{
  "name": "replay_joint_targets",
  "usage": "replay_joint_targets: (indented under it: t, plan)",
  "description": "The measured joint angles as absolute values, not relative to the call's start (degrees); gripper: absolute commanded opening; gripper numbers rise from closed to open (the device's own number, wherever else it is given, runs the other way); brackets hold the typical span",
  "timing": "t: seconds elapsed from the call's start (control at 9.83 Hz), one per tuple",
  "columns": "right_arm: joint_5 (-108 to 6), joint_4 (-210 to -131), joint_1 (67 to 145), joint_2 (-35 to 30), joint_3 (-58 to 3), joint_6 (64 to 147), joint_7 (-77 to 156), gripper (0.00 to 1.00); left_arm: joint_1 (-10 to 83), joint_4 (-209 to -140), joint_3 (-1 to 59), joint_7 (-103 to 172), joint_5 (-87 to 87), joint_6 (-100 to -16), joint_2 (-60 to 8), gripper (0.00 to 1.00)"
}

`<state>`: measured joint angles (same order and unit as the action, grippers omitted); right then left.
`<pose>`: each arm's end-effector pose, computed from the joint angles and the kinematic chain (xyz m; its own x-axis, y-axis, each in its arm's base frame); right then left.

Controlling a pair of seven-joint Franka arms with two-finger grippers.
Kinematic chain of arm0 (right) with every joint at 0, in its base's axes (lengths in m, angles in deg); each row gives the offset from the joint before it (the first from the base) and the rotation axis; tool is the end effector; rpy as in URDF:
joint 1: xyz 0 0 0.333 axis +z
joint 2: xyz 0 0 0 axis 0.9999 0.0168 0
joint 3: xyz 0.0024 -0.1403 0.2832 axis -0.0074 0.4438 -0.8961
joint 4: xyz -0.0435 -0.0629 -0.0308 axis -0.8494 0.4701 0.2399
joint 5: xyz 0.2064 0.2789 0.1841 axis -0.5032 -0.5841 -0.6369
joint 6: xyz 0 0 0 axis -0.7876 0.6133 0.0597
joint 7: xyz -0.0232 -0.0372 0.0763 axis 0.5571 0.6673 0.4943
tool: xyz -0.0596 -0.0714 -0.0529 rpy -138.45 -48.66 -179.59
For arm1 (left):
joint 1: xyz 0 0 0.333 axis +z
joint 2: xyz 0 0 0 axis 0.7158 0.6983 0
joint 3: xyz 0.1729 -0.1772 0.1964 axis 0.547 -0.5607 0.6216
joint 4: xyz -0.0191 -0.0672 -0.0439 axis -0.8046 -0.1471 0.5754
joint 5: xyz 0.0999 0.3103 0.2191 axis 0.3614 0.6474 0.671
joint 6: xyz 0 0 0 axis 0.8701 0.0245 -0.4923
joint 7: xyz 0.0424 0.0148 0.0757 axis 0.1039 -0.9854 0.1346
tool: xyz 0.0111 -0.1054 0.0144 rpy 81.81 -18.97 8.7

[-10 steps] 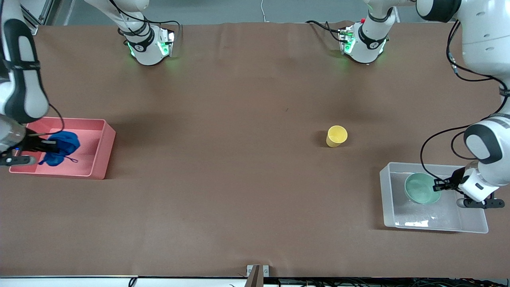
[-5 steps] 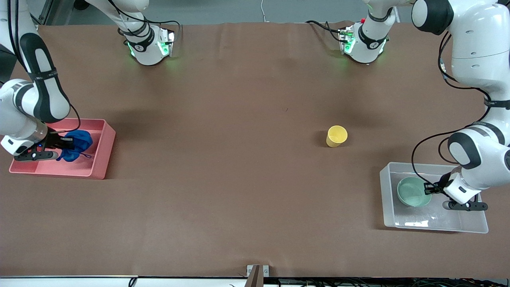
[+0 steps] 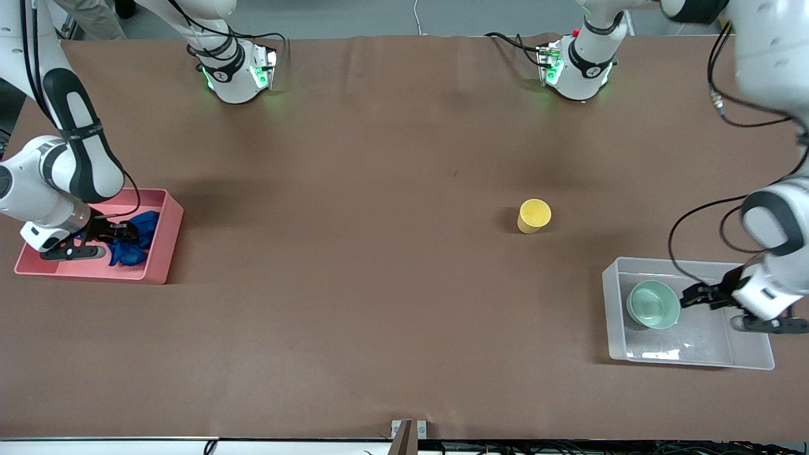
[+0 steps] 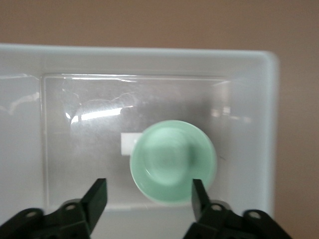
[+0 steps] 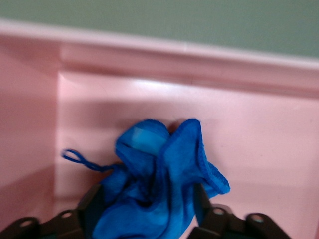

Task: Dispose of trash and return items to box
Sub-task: 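Release the cloth and bowl, then raise both grippers away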

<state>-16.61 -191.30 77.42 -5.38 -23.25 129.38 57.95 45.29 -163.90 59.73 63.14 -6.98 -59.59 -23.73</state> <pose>0.5449 -0.2085 0.2478 0.9995 0.0175 -0.0257 0.0179 -0.9997 0.0175 0.6862 0.1092 0.3816 0.9923 -0.0651 0.1055 -0.0781 -0.9892 0.1239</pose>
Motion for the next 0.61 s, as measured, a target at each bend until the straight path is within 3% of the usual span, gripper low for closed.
replay_joint_targets:
  t: [0.2, 0.61]
  plan:
    - [-16.75, -184.68, 80.26, -12.11, -23.83, 115.82, 45.58, 1.00, 45.10, -166.94, 56.83, 57.84, -2.42, -51.73, -34.28, 1.00]
    - [-16.68, -171.99, 82.18, -24.72, -30.31, 92.17, 29.29, 1.00, 44.13, -186.23, 43.26, 39.95, 6.24, -54.23, -50.97, 1.00]
